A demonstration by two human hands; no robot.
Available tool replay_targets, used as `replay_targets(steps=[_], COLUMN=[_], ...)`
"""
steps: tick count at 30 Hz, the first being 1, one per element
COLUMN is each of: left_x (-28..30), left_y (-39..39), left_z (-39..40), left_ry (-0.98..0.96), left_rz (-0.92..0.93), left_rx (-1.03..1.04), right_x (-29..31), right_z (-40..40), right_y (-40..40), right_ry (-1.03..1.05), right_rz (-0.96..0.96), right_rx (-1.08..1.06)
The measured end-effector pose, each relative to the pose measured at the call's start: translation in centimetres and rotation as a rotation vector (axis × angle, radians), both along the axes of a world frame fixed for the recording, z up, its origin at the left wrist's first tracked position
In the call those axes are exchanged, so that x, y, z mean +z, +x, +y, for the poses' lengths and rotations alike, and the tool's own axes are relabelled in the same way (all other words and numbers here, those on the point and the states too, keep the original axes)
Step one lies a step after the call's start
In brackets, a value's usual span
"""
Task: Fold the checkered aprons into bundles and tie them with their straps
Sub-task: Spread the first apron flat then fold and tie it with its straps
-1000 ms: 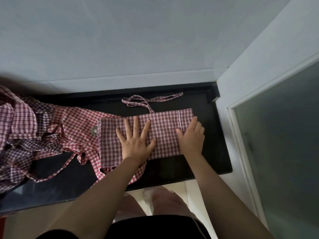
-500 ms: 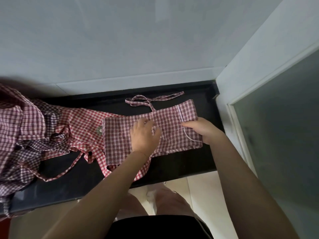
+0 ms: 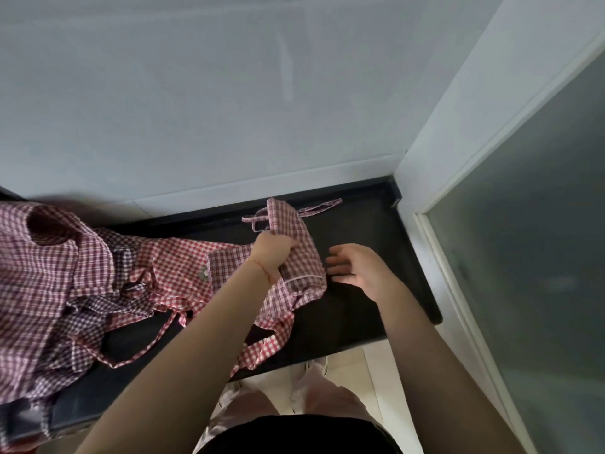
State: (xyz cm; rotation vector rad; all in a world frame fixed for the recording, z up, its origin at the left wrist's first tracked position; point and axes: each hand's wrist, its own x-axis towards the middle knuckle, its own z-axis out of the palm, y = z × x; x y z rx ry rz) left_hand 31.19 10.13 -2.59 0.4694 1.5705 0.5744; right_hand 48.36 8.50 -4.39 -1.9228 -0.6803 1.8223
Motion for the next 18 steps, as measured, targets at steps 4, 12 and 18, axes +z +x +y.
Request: replay_targets(steps=[4,12,18], left_x=[5.9,2.9,-7.0], left_y=[0.9,-5.4,-10.6], left_z=[1.4,0.2,-3.0], left_ry=[0.177,0.145,-0.098], left_rz=[-0.395,-0.289,0.103], left_rx=[0.016,-0.024,0.025], right_x=[-0.6,-0.9,-4.4], right_z=[-1.2,0.1,0.4], right_y=[3.6,7.0,4.7], right_ry=[0.082,0.161,0.068], right_rz=[0.054,-0.132,-0.424], right_rx=[-0.168,-0.153,-0.086])
